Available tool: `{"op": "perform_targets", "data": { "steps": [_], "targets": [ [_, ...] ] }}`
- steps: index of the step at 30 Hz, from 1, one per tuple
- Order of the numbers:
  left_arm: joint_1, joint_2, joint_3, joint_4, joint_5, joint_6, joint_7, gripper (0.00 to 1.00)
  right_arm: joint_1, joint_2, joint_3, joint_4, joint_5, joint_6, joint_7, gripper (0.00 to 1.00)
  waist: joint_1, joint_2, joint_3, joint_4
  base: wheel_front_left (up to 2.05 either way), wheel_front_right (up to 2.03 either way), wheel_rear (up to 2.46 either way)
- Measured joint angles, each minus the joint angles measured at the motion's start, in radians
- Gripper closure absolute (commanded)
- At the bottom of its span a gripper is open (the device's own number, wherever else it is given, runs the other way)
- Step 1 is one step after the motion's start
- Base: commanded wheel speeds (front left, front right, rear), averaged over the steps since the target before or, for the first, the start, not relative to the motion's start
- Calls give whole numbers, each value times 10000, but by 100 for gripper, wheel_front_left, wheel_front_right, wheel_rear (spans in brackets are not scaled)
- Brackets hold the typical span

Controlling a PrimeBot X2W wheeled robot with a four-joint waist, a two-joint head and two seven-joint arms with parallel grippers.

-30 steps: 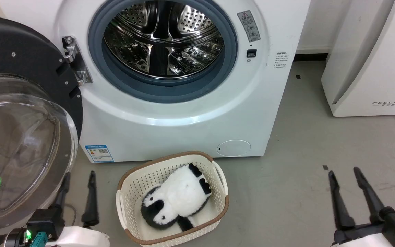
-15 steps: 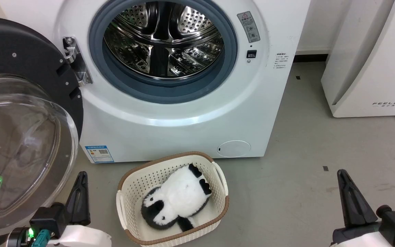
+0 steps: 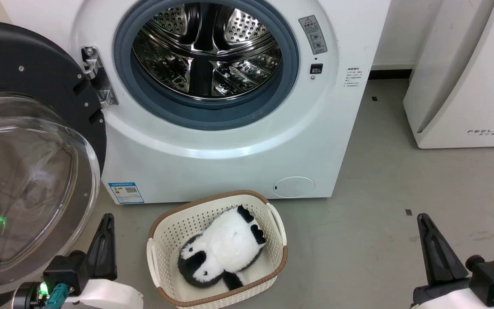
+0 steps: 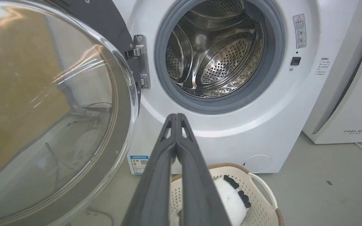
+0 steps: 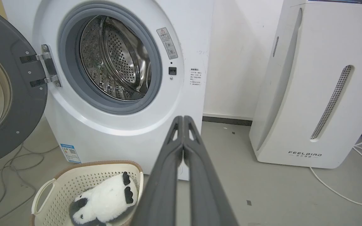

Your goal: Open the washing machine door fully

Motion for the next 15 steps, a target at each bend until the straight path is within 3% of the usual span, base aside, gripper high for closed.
{"op": "perform_targets", "data": {
  "steps": [15],
  "targets": [
    [0,-13,-132,-125,86,96,301,100,-28,0,82,40,-2,0,303,100,0,0,-36,54,0,0,0]
  ]
}}
